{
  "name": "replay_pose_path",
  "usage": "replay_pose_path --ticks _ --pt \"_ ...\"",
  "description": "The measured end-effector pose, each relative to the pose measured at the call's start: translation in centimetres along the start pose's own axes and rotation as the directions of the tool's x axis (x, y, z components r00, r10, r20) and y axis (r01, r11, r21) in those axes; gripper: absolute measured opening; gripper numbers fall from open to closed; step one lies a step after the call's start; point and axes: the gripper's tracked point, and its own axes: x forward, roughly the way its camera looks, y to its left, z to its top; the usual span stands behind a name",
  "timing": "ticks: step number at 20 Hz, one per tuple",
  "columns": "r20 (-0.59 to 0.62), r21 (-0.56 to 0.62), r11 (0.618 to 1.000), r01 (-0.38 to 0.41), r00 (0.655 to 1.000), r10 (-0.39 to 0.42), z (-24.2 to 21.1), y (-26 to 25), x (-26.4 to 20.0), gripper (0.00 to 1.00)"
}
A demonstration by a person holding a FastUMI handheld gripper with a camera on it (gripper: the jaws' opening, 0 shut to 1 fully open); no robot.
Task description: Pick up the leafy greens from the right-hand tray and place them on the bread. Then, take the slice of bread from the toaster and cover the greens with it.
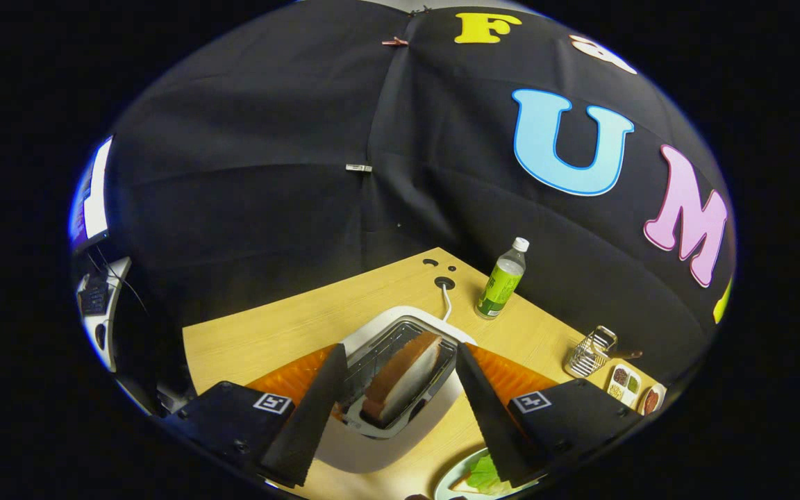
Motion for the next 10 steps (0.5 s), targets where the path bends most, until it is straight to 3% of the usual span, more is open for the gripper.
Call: replay_pose_path --ticks 6,10 --pt "-0.056 -0.002 0.999 0.048 0.997 -0.048 -1.4 -0.2 2.1 0.94" --pt "-0.091 0.007 0.999 0.050 0.995 -0.049 -2.1 0.4 2.3 0.69"
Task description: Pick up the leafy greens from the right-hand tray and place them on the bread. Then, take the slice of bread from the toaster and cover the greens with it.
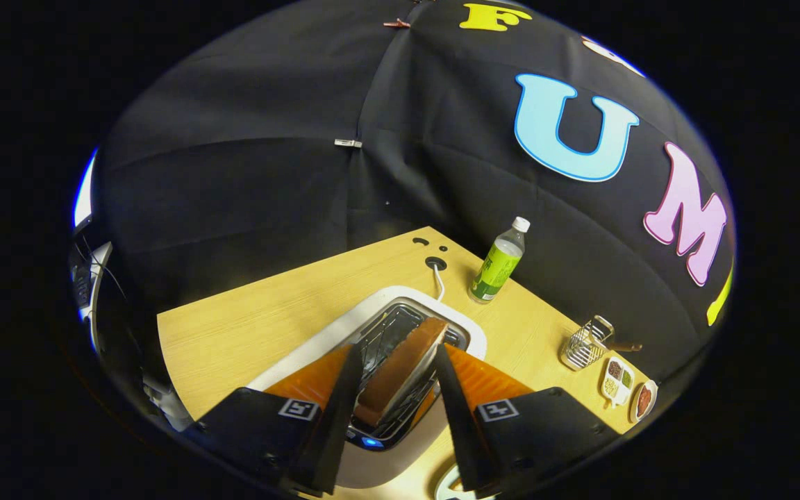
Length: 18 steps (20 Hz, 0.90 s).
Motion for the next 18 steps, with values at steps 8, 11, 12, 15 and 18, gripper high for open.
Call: replay_pose_path --ticks 8,11,12,15,18 --pt "-0.047 0.054 0.998 0.026 0.999 -0.023 -0.4 -0.4 -0.8 0.25" --pt "-0.056 0.050 0.999 0.017 0.998 -0.014 -0.2 -0.5 -1.0 0.18" --pt "-0.050 0.057 0.998 0.015 0.999 -0.012 0.0 -0.4 -1.2 0.15" --pt "-0.029 0.078 0.997 0.021 0.999 -0.018 1.4 -0.6 -1.7 0.15" --pt "0.011 0.101 0.994 0.033 0.999 -0.034 3.5 -1.3 -2.8 0.15"
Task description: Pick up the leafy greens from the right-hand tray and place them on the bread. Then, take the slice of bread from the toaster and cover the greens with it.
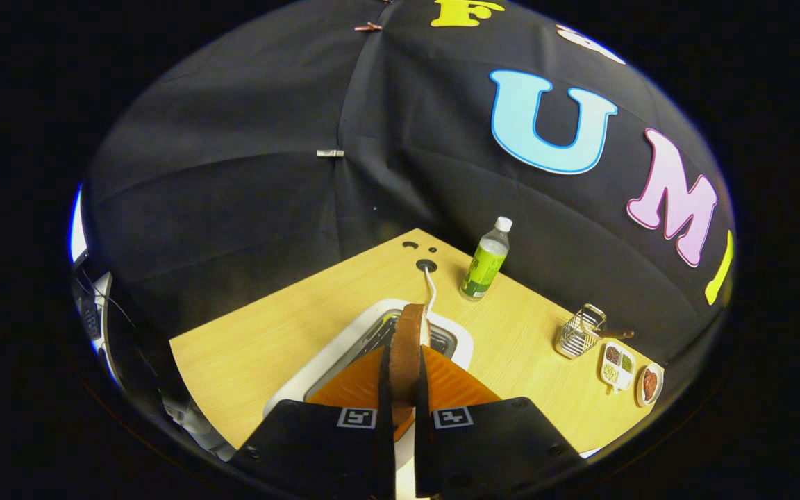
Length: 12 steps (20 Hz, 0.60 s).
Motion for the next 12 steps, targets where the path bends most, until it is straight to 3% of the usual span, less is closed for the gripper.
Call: replay_pose_path --ticks 8,12 --pt "0.066 0.120 0.993 0.011 0.998 -0.019 4.1 -1.6 -3.6 0.15" --pt "0.111 0.092 0.996 0.016 0.993 -0.026 5.1 -4.1 -5.8 0.15"
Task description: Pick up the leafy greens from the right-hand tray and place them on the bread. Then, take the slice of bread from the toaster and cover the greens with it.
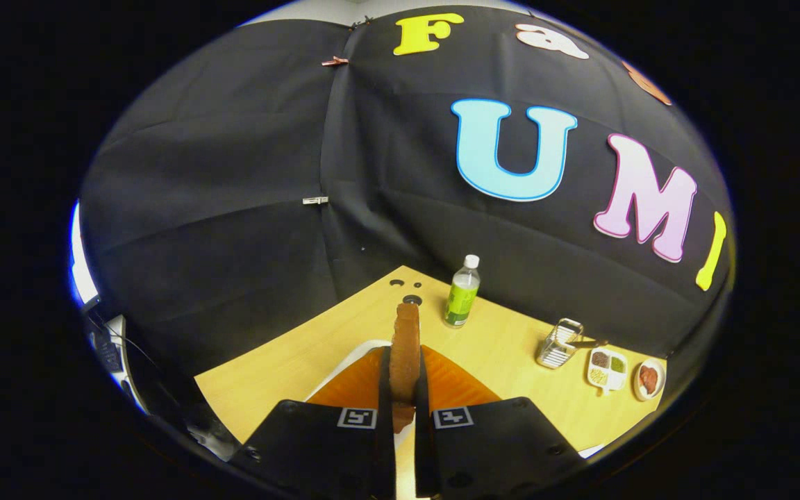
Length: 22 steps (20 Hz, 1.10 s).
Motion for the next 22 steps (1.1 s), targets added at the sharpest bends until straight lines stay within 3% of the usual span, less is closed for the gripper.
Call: replay_pose_path --ticks 7,14,22 --pt "-0.021 0.104 0.994 0.032 0.999 -0.030 -3.0 -6.5 -2.4 0.15" --pt "-0.140 0.230 0.971 0.071 0.989 -0.039 -11.3 -12.6 -3.4 0.15" --pt "-0.181 0.370 0.928 0.034 0.983 0.036 -17.7 -13.9 -3.2 0.15"
